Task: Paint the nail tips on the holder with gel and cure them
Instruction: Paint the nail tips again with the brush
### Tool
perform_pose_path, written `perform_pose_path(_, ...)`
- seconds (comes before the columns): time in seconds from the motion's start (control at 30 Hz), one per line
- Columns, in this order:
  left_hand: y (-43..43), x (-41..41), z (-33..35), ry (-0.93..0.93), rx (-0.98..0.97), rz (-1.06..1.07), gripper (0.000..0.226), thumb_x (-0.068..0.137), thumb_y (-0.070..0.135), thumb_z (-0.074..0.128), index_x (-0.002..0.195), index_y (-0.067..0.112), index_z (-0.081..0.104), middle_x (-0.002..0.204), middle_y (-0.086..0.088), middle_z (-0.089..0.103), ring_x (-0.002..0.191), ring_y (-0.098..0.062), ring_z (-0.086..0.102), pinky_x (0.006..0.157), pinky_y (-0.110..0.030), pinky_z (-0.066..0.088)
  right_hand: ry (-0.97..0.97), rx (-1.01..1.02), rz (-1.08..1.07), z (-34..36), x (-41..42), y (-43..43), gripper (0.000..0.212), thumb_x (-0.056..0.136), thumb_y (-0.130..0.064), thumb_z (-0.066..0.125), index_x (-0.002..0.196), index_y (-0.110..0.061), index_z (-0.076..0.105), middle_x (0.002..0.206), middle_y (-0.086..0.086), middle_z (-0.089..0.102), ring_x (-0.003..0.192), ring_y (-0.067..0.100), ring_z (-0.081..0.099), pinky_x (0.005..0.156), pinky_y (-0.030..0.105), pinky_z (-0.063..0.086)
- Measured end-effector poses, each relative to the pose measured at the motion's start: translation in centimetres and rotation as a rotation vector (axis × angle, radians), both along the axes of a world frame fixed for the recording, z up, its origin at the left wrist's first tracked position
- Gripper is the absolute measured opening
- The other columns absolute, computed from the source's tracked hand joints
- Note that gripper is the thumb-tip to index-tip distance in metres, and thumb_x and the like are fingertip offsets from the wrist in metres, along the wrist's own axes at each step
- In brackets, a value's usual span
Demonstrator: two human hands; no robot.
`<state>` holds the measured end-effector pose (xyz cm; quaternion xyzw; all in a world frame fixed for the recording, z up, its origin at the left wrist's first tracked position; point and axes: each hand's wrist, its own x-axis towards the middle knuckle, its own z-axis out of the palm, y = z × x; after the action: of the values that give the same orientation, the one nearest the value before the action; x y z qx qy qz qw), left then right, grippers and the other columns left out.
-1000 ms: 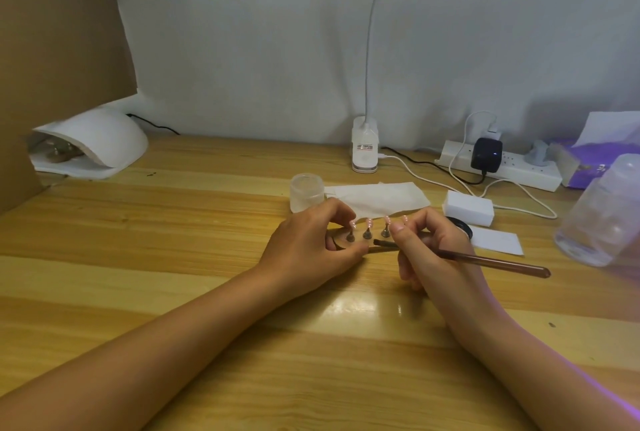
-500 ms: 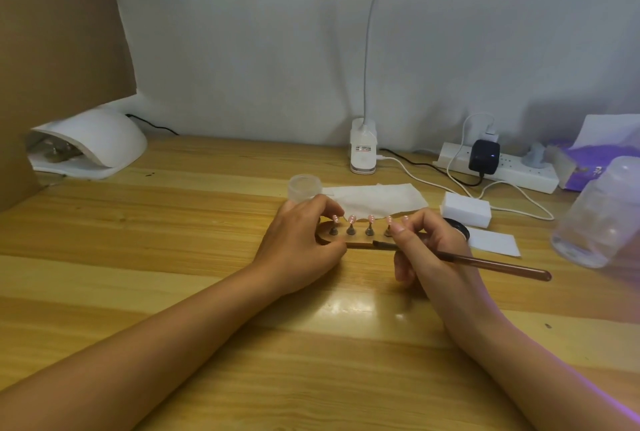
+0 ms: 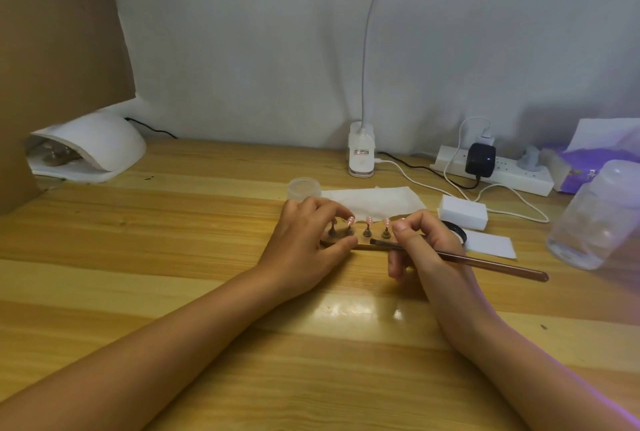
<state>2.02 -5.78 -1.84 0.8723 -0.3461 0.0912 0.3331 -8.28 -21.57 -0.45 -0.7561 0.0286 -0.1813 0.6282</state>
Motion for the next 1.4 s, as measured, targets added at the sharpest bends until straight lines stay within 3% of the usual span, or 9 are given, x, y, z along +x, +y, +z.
perform_pose_path(0.17,-0.3,-0.5,0.2,-0.143,0.046,0.045,0.017,0.092,0.039,0.063,0.109,0.035,0.060,0.133,0.012,0.047,0.123,-0.012,0.033,0.099,-0.033,0.031,0.007,0.000,0.006,0.0,0.0,0.1,0.026,0.100,-0.025,0.048,0.091,-0.002,0.054,0.057,0.000,0.060,0.056,0.007,0.055,0.055,0.013,0.046)
perform_pose_path(0.4,-0.3,-1.2,0.6,-0.236,0.093,0.072,0.009,0.093,0.038,0.062,0.101,0.034,0.062,0.136,0.011,0.047,0.127,-0.013,0.032,0.097,-0.032,0.027,0.003,0.020,0.008,0.1,0.0,0.2,0.025,0.100,-0.023,0.050,0.090,0.000,0.054,0.056,0.002,0.059,0.056,0.009,0.055,0.055,0.016,0.047)
perform_pose_path(0.57,-0.2,-1.6,0.8,-0.316,0.087,0.067,0.008,0.093,0.031,0.063,0.100,0.028,0.063,0.126,0.008,0.053,0.118,-0.015,0.039,0.090,-0.030,0.030,-0.003,0.068,-0.018,0.1,0.0,-0.1,0.022,0.100,-0.023,0.050,0.086,-0.007,0.055,0.055,0.001,0.057,0.054,0.010,0.053,0.053,0.018,0.046)
perform_pose_path(0.7,0.0,-2.3,0.9,-0.415,0.041,-0.040,0.006,0.093,0.024,0.060,0.097,0.020,0.063,0.100,0.004,0.063,0.094,-0.017,0.051,0.076,-0.031,0.041,-0.038,0.155,-0.062,0.2,-0.3,-0.4,0.023,0.099,-0.023,0.052,0.078,-0.016,0.058,0.054,0.003,0.054,0.053,0.012,0.050,0.051,0.020,0.043)
perform_pose_path(0.83,0.2,-2.5,0.3,-0.303,0.041,-0.209,0.008,0.097,0.024,0.055,0.102,0.025,0.062,0.097,0.011,0.064,0.078,-0.001,0.044,0.069,-0.030,0.047,-0.039,0.236,-0.090,0.2,-0.1,-0.5,0.028,0.098,-0.025,0.052,0.071,-0.021,0.060,0.053,0.006,0.051,0.051,0.014,0.048,0.055,0.027,0.042)
perform_pose_path(0.97,0.3,-1.9,-0.3,-0.195,0.022,-0.248,0.013,0.096,0.021,0.061,0.108,0.024,0.065,0.099,0.016,0.064,0.077,0.005,0.042,0.071,-0.027,0.048,-0.042,0.183,-0.074,0.1,0.0,-0.6,0.018,0.095,-0.026,0.057,0.080,-0.017,0.059,0.050,0.002,0.053,0.047,0.011,0.048,0.049,0.018,0.042)
perform_pose_path(1.13,0.2,-1.5,-0.2,-0.048,-0.031,-0.276,0.014,0.094,0.020,0.064,0.102,0.030,0.060,0.096,0.020,0.065,0.074,-0.001,0.057,0.065,-0.029,0.048,-0.039,0.148,-0.019,0.0,-0.1,-0.6,0.013,0.094,-0.020,0.061,0.089,-0.010,0.054,0.052,0.003,0.056,0.048,0.009,0.051,0.048,0.016,0.043)
perform_pose_path(1.27,0.3,-1.4,-0.3,0.002,-0.006,-0.281,0.013,0.093,0.017,0.063,0.099,0.028,0.059,0.098,0.019,0.064,0.072,-0.002,0.056,0.063,-0.028,0.045,-0.031,0.143,0.022,0.0,-0.2,-0.6,0.011,0.093,-0.012,0.061,0.087,-0.010,0.051,0.056,0.003,0.055,0.052,0.011,0.050,0.049,0.018,0.043)
perform_pose_path(1.4,0.3,-1.4,-0.2,0.014,0.000,-0.270,0.012,0.092,0.019,0.063,0.097,0.029,0.062,0.093,0.017,0.064,0.070,-0.008,0.058,0.064,-0.036,0.049,-0.022,0.114,0.051,0.0,-0.2,-0.6,0.014,0.092,-0.007,0.060,0.083,-0.010,0.050,0.057,0.002,0.055,0.052,0.009,0.050,0.049,0.018,0.043)
